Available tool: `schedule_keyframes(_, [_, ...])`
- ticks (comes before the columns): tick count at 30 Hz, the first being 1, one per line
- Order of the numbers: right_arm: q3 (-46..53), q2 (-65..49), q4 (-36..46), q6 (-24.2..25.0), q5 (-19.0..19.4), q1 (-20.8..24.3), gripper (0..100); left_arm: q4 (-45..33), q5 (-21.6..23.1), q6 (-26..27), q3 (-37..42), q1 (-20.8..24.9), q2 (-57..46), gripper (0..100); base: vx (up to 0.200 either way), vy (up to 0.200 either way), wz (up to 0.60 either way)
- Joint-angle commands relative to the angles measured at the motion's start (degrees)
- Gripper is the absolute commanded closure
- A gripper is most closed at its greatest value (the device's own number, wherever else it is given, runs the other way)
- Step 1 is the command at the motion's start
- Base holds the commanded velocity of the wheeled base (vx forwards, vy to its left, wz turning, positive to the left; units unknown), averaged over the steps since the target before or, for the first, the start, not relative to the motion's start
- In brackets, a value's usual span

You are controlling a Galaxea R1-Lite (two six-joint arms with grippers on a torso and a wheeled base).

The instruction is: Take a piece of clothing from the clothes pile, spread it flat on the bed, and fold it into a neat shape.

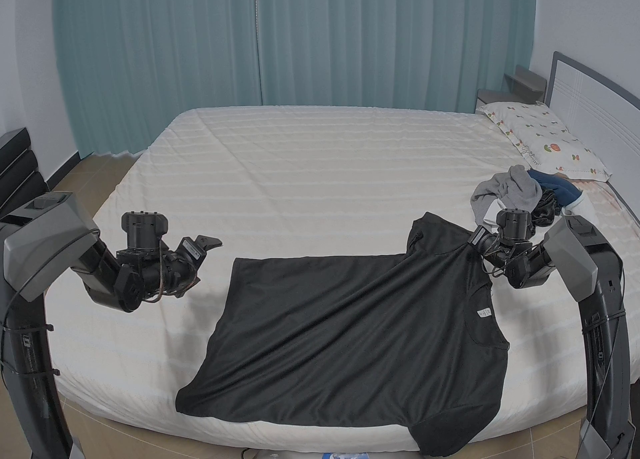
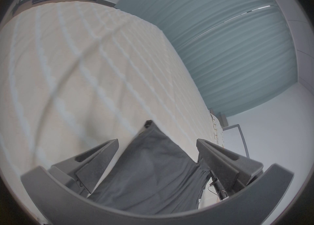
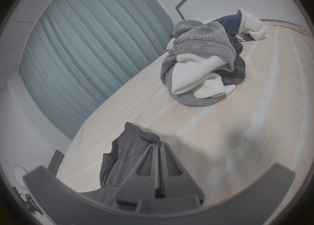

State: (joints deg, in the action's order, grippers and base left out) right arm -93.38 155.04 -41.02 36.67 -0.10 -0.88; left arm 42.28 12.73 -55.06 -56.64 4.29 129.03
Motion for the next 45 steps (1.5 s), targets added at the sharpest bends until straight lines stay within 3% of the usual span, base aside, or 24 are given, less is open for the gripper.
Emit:
schedule_keyframes(1, [3.6,-2.4,-2.0,0.2,-0.5,1.1,100,0.1,-1.9,0.3,-8.3,3.4,7.6,0,0.000,0.000,0.00])
schedule_keyframes(5, [3.9,-2.3,-2.7,0.2,-1.0,1.6,100,-0.6,-7.7,2.2,-17.5,5.1,13.6,0,0.000,0.000,0.00])
schedule_keyframes(12, [3.7,-2.0,-2.7,0.3,-1.0,2.2,100,-8.4,-9.2,3.1,-27.5,6.5,17.7,0,0.000,0.000,0.00])
schedule_keyframes(37, [2.9,-1.5,-2.7,1.8,-1.0,2.4,100,-9.0,-10.5,5.0,-31.9,7.0,22.3,0,0.000,0.000,0.00])
schedule_keyframes(38, [2.9,-1.5,-2.7,1.8,-1.0,2.4,100,-9.1,-10.5,5.0,-32.0,7.0,22.4,100,0.000,0.000,0.00])
schedule_keyframes(45, [1.7,-0.8,-2.7,1.9,-1.1,2.4,100,-11.8,-11.1,5.8,-33.7,7.0,22.8,100,0.000,0.000,0.00])
